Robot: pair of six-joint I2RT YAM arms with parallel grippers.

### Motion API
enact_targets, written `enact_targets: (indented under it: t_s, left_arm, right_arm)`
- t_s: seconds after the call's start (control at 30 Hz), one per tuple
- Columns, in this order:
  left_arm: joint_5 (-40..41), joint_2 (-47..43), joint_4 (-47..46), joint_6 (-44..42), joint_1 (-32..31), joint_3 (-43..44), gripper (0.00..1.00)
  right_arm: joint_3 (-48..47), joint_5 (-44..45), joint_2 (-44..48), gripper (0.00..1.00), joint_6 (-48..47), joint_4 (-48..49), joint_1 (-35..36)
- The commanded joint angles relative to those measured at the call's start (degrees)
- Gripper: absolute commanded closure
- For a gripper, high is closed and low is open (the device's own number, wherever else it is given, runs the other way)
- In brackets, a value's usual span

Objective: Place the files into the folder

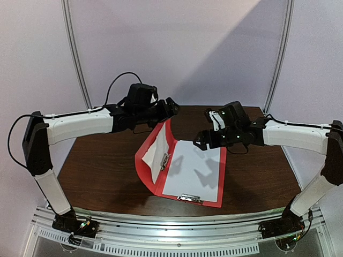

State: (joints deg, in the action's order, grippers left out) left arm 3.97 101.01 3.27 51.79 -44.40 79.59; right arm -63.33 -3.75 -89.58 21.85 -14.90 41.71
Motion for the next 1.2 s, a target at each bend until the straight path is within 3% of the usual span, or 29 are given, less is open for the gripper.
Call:
enact_targets:
  t_s: [0.0, 0.27, 0.7, 1.17]
  left_arm:
    - [-0.6, 0.4, 5.2, -2.0, -1.3, 5.8, 0.12]
    - [-3.2, 1.7, 4.4, 0.1, -4.4, 8.6, 0.09]
    - [-5.1, 14.1, -8.5, 5.1, -13.2, 8.8, 0.16]
    - [-1.7, 23.6, -27.1, 8.8, -15.8, -3.6, 0.25]
  right_arm:
    - [1.0, 1.3, 2.2, 0.08, 1.2, -1.3, -1.5]
    - [1.4, 1.5, 4.8, 0.08, 2.7, -1.8, -4.2]
    - [4.8, 6.8, 17.3, 0.07, 2.5, -5.6, -6.5]
    - [16.2, 6.6, 27.1, 0.08, 6.1, -5.0, -6.6]
